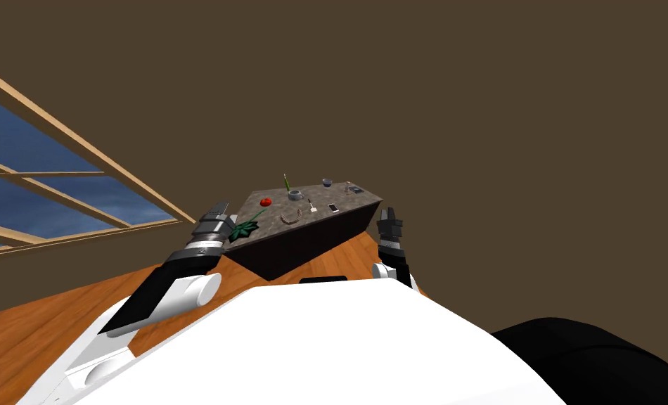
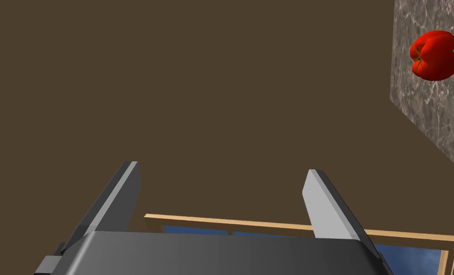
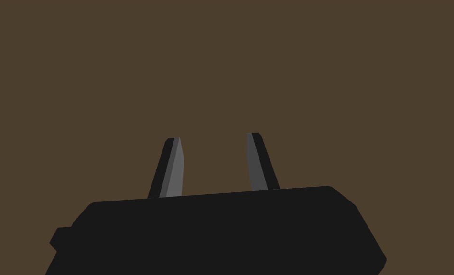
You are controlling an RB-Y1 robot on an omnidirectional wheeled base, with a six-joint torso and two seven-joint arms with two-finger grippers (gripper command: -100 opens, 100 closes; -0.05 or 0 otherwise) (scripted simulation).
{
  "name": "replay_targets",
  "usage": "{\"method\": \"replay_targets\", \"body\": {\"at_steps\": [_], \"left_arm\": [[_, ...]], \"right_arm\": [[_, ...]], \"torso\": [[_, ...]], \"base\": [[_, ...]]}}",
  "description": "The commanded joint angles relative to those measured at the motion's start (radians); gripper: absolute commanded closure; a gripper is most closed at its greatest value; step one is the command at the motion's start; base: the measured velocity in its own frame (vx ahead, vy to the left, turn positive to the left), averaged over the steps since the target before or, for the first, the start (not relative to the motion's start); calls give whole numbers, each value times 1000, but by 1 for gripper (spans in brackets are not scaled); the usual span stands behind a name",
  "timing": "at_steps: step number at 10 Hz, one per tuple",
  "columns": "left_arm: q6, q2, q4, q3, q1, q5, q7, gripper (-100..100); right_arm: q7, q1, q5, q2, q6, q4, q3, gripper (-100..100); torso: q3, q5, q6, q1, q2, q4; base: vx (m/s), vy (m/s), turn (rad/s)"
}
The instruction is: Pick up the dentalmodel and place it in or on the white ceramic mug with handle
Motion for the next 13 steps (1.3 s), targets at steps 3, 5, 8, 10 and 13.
{"method": "replay_targets", "body": {"at_steps": [3,5,8,10,13], "left_arm": [[99,24,43,94,28,41,-15,-100],[151,32,64,136,36,59,-22,-100],[224,39,86,175,44,78,-29,-100],[274,46,111,214,53,97,-36,-100],[358,57,163,291,71,139,-50,-100]], "right_arm": [[0,0,0,0,0,0,0,0],[0,0,0,0,0,0,0,0],[0,0,0,0,0,0,0,0],[0,0,0,0,0,0,0,0],[0,0,0,0,0,0,0,0]], "torso": [[-1,-1,0,-3,-1,0],[0,-1,0,-2,0,0],[-1,0,0,-1,-1,0],[-1,0,0,-2,-1,0],[-1,-1,-1,-2,-2,-1]], "base": [[61,-116,-122],[49,-85,-86],[55,-73,-84],[65,-88,-86],[95,-95,-87]]}}
